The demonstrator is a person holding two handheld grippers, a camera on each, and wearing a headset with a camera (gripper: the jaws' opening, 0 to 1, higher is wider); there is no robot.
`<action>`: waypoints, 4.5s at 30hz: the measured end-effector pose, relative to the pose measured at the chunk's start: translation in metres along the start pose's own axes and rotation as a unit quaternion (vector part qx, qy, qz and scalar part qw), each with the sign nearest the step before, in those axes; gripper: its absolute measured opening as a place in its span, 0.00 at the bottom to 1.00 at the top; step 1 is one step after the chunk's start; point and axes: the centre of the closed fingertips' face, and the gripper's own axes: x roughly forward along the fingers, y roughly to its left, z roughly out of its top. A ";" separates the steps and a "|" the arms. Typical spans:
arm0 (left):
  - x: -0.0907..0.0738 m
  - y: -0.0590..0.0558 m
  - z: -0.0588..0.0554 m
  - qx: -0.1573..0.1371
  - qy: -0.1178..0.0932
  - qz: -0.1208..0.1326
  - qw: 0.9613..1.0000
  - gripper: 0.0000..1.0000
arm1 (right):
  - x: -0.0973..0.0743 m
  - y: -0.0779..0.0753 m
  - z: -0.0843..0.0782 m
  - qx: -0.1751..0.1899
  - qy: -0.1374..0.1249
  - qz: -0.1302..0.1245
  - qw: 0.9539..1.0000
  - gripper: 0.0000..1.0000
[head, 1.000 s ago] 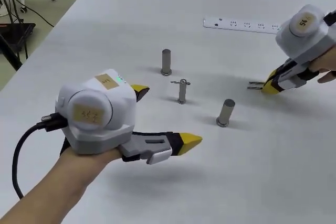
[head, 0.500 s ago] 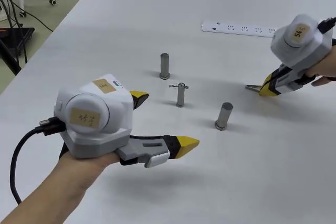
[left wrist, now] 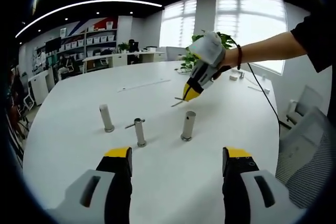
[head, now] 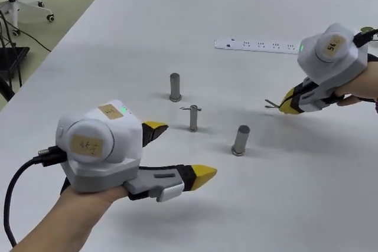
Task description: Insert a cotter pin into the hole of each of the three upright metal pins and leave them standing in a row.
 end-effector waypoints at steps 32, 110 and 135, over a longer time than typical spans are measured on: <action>0.007 -0.030 0.027 -0.094 0.006 -0.069 0.993 0.41 | -0.044 0.101 0.073 -0.151 -0.100 0.011 0.983 0.00; 0.009 -0.051 0.029 -0.223 -0.015 -0.122 0.967 0.00 | -0.044 0.151 0.104 -0.216 -0.146 0.009 0.965 0.00; -0.001 -0.054 0.018 -0.084 -0.019 -0.152 0.985 0.00 | -0.041 0.162 0.093 0.064 -0.225 0.149 0.961 0.09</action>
